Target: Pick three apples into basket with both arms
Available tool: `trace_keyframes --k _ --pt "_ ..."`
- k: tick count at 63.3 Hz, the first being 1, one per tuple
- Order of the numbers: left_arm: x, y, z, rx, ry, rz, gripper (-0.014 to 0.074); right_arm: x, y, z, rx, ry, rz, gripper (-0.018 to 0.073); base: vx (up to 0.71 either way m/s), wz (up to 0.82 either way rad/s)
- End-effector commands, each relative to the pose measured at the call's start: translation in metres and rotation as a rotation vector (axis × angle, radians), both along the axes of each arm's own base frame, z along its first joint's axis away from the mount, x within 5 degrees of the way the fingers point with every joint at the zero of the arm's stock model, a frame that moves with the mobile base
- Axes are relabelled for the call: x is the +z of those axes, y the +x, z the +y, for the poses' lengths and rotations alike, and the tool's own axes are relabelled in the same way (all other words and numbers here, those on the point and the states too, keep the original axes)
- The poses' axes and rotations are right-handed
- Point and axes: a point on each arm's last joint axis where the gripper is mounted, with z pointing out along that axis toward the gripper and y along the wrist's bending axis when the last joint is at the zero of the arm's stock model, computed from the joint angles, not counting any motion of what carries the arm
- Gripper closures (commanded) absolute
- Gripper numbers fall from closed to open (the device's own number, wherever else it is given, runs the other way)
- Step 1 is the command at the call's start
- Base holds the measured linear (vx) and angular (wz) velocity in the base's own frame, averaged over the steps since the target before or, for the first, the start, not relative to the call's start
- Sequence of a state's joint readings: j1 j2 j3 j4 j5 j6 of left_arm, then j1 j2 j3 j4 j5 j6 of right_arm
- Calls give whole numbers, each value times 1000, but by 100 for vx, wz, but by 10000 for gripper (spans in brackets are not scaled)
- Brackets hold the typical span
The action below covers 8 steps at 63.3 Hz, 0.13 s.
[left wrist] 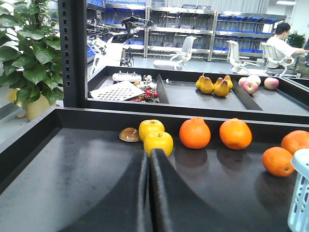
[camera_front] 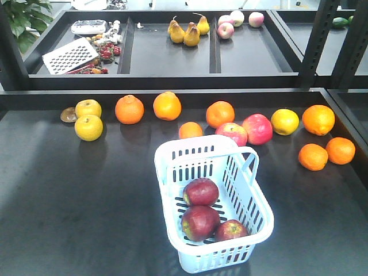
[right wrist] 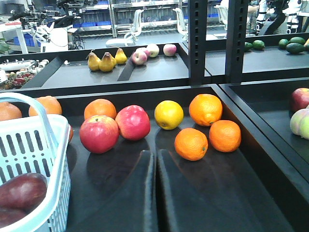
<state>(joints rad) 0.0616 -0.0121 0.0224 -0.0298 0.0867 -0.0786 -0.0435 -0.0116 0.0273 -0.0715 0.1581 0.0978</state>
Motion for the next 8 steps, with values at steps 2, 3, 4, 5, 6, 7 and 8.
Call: trace_keyframes --k 2,3,4,5,6,7,8 --pt "4 -1 0 4 -5 -75 603 3 0 0 -1 -15 -76 564 0 0" --pt "4 -1 0 4 -5 -75 603 3 0 0 -1 -15 -76 564 0 0" --pt "4 -1 0 4 -5 -75 603 3 0 0 -1 -15 -76 564 0 0" --pt "4 -1 0 4 -5 -75 603 3 0 0 -1 -15 -76 564 0 0" --pt "4 -1 0 4 -5 -75 603 3 0 0 -1 -15 -76 564 0 0" --pt "4 -1 0 4 -5 -75 603 3 0 0 -1 -15 -76 564 0 0" --pt "4 -1 0 4 -5 -75 603 3 0 0 -1 -15 -76 564 0 0"
